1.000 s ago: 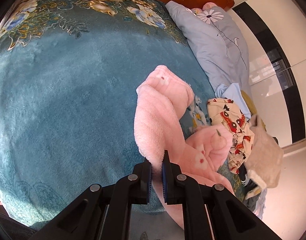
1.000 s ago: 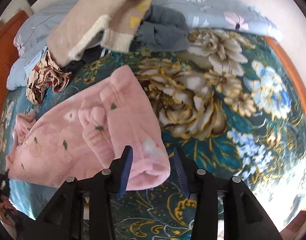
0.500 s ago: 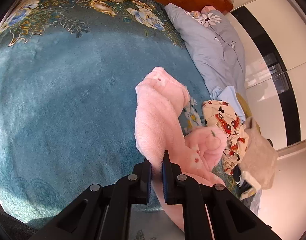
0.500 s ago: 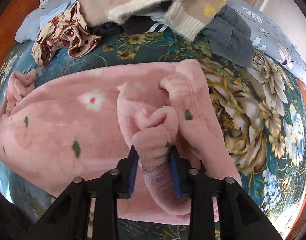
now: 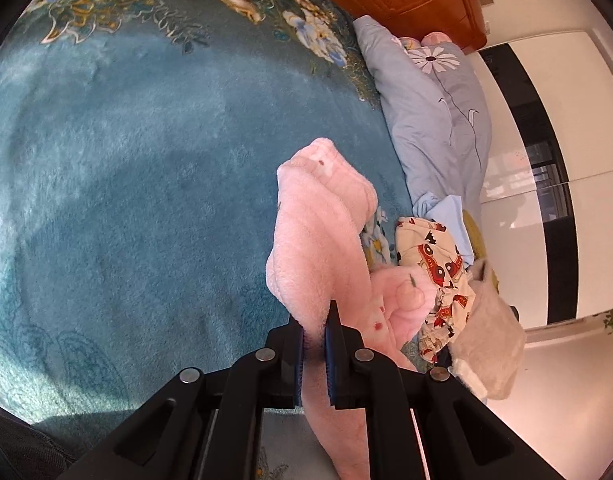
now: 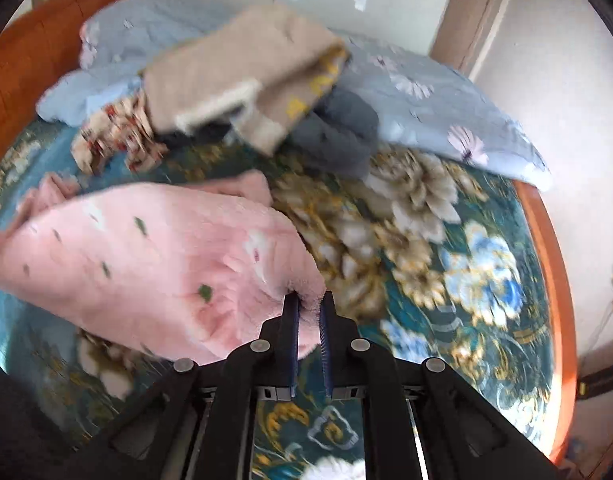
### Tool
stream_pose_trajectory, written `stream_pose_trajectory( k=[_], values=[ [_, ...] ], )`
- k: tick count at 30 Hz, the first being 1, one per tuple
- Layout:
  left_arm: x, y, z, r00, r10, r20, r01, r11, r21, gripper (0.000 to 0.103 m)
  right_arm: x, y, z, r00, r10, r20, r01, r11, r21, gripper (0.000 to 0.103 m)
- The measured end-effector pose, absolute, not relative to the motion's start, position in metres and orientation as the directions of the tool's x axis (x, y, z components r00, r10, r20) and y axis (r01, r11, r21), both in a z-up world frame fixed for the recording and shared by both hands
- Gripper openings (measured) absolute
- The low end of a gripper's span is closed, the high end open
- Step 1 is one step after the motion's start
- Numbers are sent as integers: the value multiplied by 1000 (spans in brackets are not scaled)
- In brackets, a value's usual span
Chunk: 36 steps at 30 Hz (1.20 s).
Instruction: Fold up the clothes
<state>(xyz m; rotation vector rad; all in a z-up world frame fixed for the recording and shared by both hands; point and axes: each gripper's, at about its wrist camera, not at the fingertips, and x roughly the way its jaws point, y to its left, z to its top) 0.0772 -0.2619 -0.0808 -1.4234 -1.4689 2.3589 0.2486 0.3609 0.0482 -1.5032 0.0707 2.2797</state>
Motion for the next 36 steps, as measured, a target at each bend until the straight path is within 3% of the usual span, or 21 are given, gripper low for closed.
stream_pose_trajectory(
  k=[5,10,15,17,18,19,24,29,30,33,36],
  values=[
    [79,-263,-87,-561,465,-685,446,-528,-723,14,307,393,-27,-81,317,-945,-480,-844,-241,4],
    [80,-265,-90,-556,470,-686,472,-500,-726,19,343,423,-35,-10,307,-952,-604,-761,-239,5],
    [83,-268,-85,-571,435,-696,479,-512,-713,47,345,442,-15,-188,151,-970,-738,-674,38,5],
    [83,-269,-84,-574,434,-694,477,-513,-714,52,336,435,-15,-274,69,-959,-745,-646,166,19],
    [83,-269,-83,-575,431,-696,477,-514,-713,55,331,431,-15,-304,36,-952,-745,-632,214,38],
    [83,-270,-83,-575,427,-698,479,-516,-710,56,327,426,-17,-331,5,-944,-742,-619,257,51],
    [82,-268,-85,-562,428,-708,485,-523,-701,58,301,413,-40,-309,-57,-949,-720,-638,272,56],
    [81,-267,-84,-560,422,-713,485,-531,-695,60,289,407,-69,-222,-81,-972,-736,-640,221,53],
    [81,-267,-84,-560,422,-713,485,-531,-695,60,286,404,-71,-214,-80,-974,-734,-645,214,38],
    [81,-269,-83,-563,420,-712,482,-532,-696,60,271,393,-61,-202,-32,-979,-680,-715,163,19],
    [82,-271,-81,-569,418,-709,480,-531,-698,61,260,401,-39,-243,30,-970,-668,-730,145,16]
  ],
)
